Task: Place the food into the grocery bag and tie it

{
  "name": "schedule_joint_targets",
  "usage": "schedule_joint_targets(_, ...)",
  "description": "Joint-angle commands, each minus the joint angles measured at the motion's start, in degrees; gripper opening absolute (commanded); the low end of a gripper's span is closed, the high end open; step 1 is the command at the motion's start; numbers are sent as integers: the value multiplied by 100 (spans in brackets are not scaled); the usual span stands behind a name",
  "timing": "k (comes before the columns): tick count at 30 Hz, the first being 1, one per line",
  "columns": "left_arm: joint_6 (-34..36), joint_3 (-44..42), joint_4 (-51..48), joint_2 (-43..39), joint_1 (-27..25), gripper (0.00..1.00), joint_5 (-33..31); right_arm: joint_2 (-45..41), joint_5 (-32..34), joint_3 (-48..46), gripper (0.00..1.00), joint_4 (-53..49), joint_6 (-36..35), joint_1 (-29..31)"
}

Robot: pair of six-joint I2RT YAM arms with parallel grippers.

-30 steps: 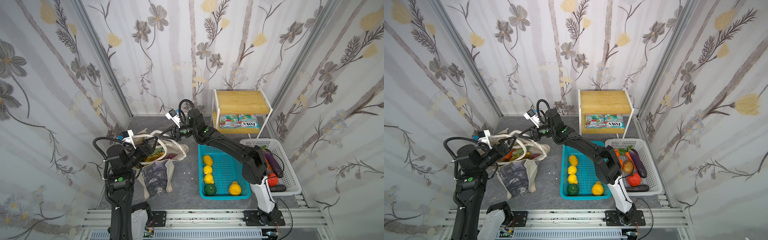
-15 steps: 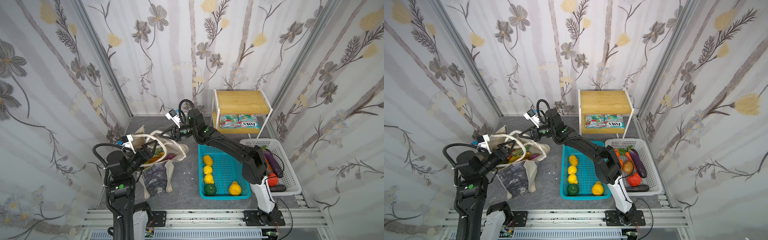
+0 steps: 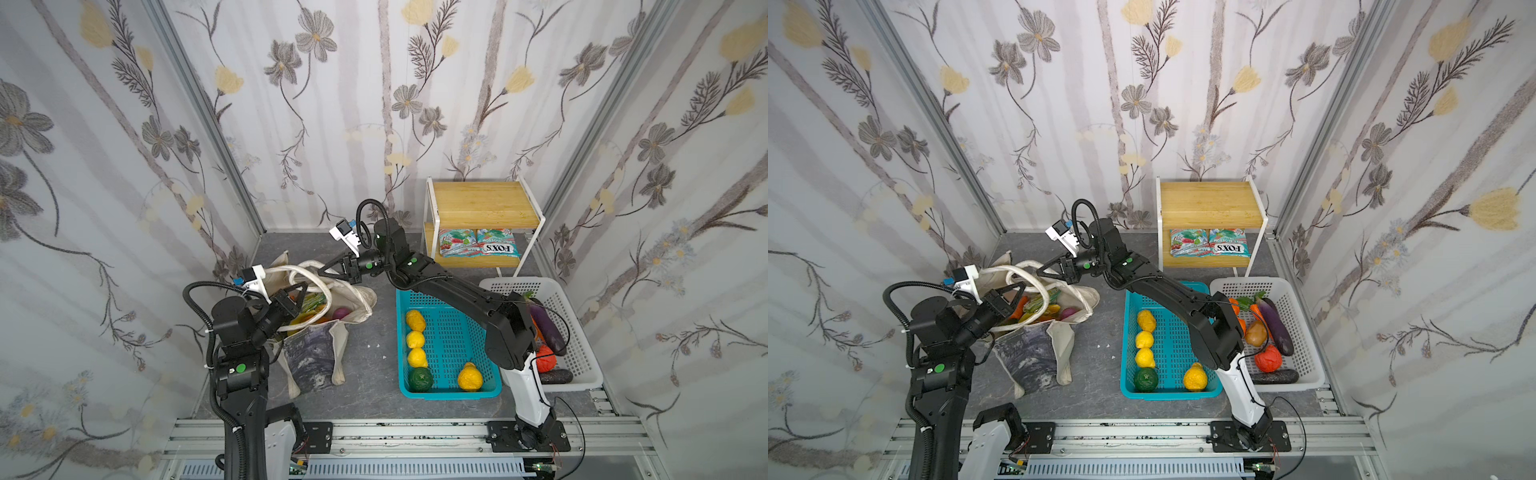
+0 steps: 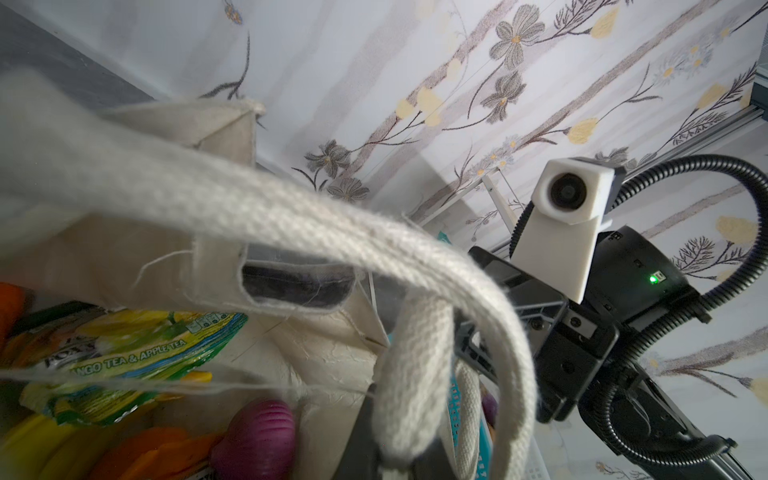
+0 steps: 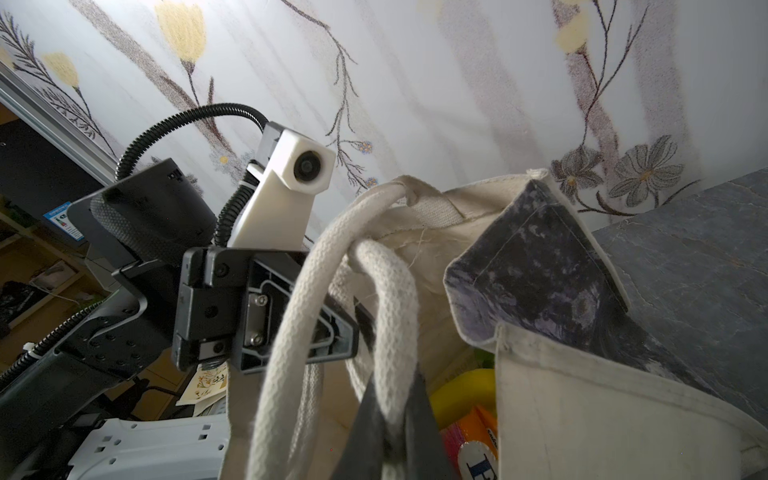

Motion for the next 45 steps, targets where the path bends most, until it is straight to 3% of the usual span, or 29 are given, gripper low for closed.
schedule_joint_targets(1, 320, 206, 247, 189, -2, 47, -188, -123, -143, -30, 7, -323, -323, 96)
schedule_joint_targets(5, 344, 142, 425, 443, -2, 42, -172, -204, -138, -113, 7, -277, -320, 141)
schedule_joint_targets(10, 343, 145, 561, 540, -10, 10, -50, -296, -201, -153, 8, 106, -3, 96)
schedule_joint_targets(12, 323, 153, 570, 549, -11, 0, -49, -342, -279, -173, 13, 362, 239, 57)
schedule_joint_targets(17, 185, 385, 577, 508, -11, 0, -208, -536, -309, -541, 48, 690, 349, -53)
schedule_joint_targets(18, 175, 416, 578, 507, -11, 0, -210, -617, -255, -729, 66, 785, 377, -108)
schedule_joint_targets(19, 160, 443, 579, 519, -11, 0, -218, -708, -177, -880, 74, 800, 371, -112)
schedule_joint_targets(21, 130, 425, 604, 528, -11, 0, -227, -1046, 190, -1297, 80, 687, 100, -315)
schedule_joint_targets(25, 74, 368, 658, 468, -19, 0, -208, -1779, 865, -2222, 81, 786, -349, -541)
schedule_joint_targets(28, -38, 396, 689, 419, -26, 0, -199, -2154, 1111, -3085, 79, 1539, -202, -878)
schedule_joint_targets(32, -139, 419, 733, 391, -63, 0, -149, -2082, 1507, -3189, 74, 1177, -833, -939)
schedule_joint_targets(40, -177, 248, 746, 331, -72, 0, -236, -1488, 994, -2556, 57, 1132, -1388, -291)
schedule_joint_targets(45, -161, 175, 755, 353, -72, 0, -294, -1514, 482, -2751, 57, 2196, -838, 2)
